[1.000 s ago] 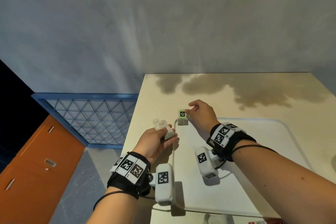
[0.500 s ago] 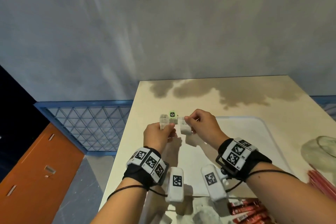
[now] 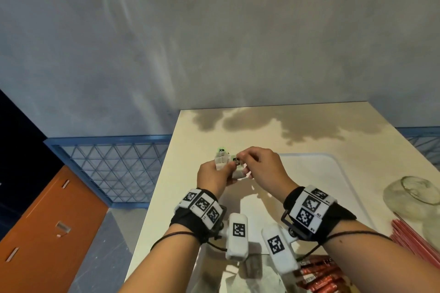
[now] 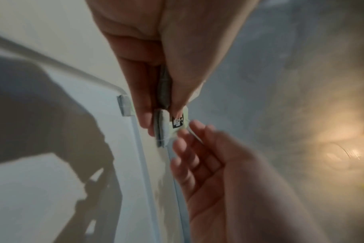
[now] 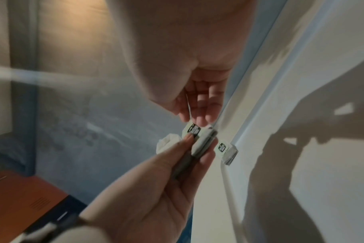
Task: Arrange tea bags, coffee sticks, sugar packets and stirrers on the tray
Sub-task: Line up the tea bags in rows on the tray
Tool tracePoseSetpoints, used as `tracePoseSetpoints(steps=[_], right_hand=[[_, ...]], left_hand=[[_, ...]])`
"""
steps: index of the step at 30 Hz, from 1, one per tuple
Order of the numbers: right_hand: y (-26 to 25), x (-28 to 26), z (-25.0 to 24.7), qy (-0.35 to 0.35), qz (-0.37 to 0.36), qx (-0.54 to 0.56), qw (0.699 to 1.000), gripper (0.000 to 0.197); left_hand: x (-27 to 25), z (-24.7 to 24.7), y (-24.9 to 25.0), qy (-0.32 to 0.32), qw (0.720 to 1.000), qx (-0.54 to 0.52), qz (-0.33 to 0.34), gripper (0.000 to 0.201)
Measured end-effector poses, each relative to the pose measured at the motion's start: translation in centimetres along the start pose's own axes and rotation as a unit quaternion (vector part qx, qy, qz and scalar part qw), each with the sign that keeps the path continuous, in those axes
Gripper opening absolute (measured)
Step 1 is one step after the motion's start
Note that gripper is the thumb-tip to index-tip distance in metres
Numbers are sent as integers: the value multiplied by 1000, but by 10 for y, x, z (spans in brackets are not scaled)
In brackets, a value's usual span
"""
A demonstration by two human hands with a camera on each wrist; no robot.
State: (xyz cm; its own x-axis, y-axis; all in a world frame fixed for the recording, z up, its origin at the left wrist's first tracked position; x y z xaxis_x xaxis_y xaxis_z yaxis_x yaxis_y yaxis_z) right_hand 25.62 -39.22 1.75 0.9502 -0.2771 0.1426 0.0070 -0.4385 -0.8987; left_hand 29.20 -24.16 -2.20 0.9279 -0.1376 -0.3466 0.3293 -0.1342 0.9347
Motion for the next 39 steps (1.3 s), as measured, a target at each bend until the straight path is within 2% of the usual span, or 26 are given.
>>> tracePoseSetpoints(steps=[2,4,6,9,12,15,17,21,26,31,39], right_hand=[[12,6,-6,12,22,-8,1000,13],[27,8,-1,-14,65,18,998,14],[35,8,10,-49,94,69,992,4],[48,12,20,-71,111,82,988,12],[68,20,26,-85,121,10,989,14],[75,33,29,-96,84,-112,985,15],[77,44,28,-76,72,-137,985,14],[82,65,27,-25,89,-126,988,8],[79,85,33,-24,84,-158,984,5],[79,98,39,-22,87,-184,979,8],[67,87,30,22,108,-114,987,18]], left_hand=[[3,1,-5,-19,999,-32,-28,7],[4,5,-6,-47,997,-40,-36,6],[7,6,-9,-63,996,-42,-46,6],[17,0,-22,-55,995,-31,-73,4],[27,-10,-40,-25,990,-77,-118,13],[30,-11,-49,-29,972,-155,-172,19],[33,-13,-49,-31,967,-173,-185,26],[41,-22,-38,-23,977,-150,-149,31],[56,-39,-41,-10,993,-62,-104,25],[62,-50,-52,-8,995,-54,-89,25],[52,-55,-38,13,998,-37,-48,10]])
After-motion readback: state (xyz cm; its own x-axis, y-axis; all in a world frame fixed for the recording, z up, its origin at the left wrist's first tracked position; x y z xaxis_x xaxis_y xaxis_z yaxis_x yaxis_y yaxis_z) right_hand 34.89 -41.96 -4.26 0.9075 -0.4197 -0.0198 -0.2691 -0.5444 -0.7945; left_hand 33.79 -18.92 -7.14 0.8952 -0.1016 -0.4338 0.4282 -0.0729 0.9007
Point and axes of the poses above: each hand's wrist, its own x-axis towards the middle knuckle, its own z-axis out of the palm, y = z × x, the point moved 10 cm from there along x, towards the middle knuckle, and after that the axes turned 5 degrees about -z, right-handed, at the moved point
